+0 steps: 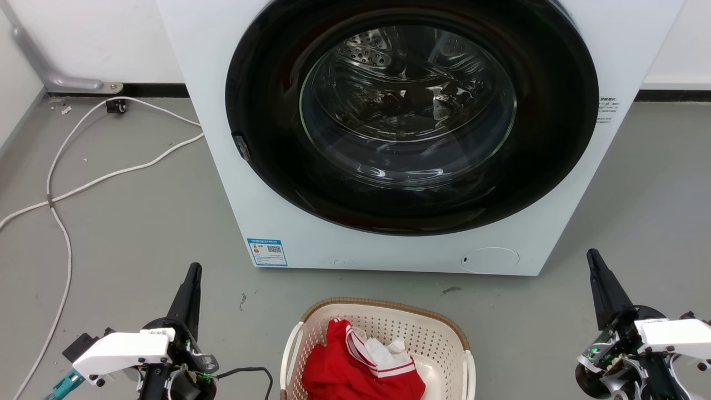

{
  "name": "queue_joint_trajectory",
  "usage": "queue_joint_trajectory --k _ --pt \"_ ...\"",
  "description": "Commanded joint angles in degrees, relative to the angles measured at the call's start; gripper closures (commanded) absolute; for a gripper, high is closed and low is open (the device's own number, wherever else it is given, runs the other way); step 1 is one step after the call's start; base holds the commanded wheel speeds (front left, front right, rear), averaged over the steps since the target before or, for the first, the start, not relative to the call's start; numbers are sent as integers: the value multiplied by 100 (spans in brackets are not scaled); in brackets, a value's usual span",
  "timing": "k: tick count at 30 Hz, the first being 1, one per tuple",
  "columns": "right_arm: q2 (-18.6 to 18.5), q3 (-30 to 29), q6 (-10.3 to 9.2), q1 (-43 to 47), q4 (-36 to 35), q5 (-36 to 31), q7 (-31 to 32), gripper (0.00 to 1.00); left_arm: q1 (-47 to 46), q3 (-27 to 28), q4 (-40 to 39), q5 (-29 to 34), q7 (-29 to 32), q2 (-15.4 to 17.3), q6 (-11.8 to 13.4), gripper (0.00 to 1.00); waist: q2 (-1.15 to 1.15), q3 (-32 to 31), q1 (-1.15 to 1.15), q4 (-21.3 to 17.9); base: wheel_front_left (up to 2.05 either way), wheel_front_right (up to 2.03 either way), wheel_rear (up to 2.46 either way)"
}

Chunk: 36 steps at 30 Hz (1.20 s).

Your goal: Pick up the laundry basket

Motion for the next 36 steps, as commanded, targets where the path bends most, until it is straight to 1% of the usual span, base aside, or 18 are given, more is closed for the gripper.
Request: queue_joint_trajectory --k 1,21,22,25,30,36 --pt "6 -1 -2 -62 2 23 5 100 -34 23 2 13 18 -13 -19 100 0 0 0 0 0 0 0" --pt "6 -1 -2 -62 2 22 5 100 -34 20 2 10 16 -12 -19 100 0 0 0 0 0 0 0" --pt "0 0 0 0 0 0 0 0 0 0 0 0 0 -1 0 0 0 0 0 0 0 0 0" --pt "11 16 -1 155 144 -3 -40 0 141 -41 133 5 -51 -18 2 0 0 2 0 0 0 0 0" --pt "10 -12 -1 201 111 -116 -190 0 170 -19 53 196 -200 -17 2 0 0 5 0 -1 0 0 0" --pt "9 -81 -1 220 -39 -845 -357 0 171 43 -96 826 -366 -16 31 0 0 16 0 -4 0 0 0"
